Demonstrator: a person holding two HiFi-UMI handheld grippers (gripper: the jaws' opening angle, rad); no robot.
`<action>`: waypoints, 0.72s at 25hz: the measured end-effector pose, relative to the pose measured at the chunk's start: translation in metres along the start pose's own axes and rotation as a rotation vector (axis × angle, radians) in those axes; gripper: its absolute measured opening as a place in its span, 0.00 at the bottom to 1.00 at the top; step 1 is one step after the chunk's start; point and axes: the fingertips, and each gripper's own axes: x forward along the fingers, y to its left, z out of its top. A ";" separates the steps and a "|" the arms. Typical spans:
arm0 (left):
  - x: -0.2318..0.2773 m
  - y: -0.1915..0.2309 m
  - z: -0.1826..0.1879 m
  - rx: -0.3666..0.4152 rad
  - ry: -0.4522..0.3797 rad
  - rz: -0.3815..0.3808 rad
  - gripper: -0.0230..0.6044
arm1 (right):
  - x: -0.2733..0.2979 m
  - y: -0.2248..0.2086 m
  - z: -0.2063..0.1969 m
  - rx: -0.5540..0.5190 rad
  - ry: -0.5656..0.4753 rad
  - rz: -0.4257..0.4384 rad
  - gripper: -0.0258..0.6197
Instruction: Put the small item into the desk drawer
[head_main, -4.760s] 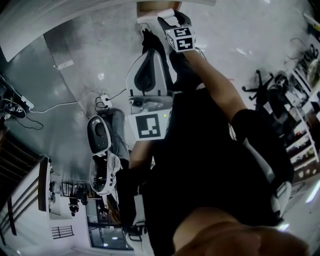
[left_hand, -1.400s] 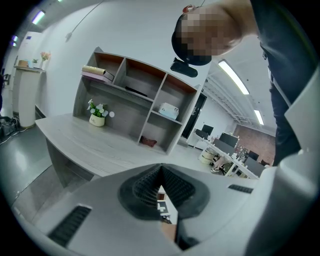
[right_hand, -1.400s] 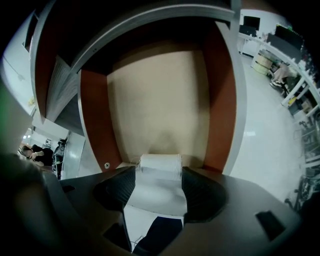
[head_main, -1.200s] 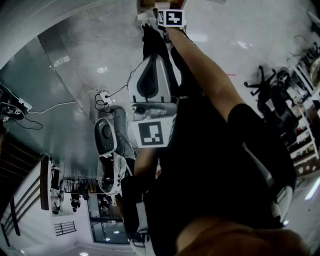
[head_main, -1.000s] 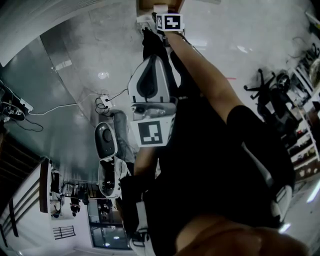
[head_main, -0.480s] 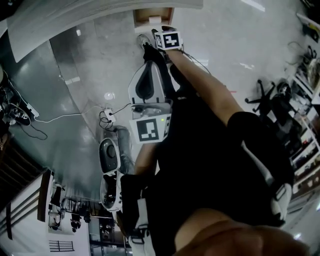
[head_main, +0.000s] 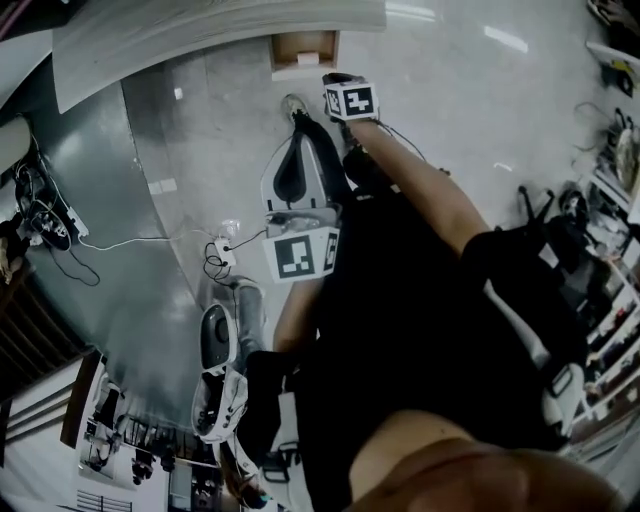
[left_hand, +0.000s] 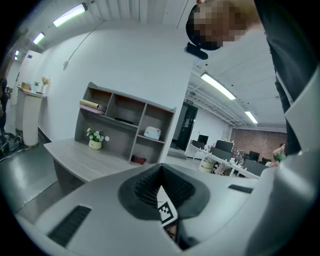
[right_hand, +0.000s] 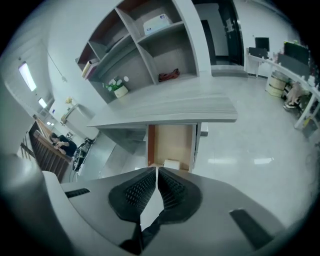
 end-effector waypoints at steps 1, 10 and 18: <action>-0.005 -0.004 -0.001 0.015 -0.004 -0.001 0.02 | -0.008 0.002 0.001 -0.014 -0.010 0.008 0.06; -0.048 -0.042 0.000 0.056 -0.067 0.025 0.02 | -0.088 0.023 0.007 -0.139 -0.151 0.124 0.04; -0.082 -0.078 0.001 0.061 -0.107 0.063 0.02 | -0.181 0.033 0.010 -0.218 -0.317 0.235 0.04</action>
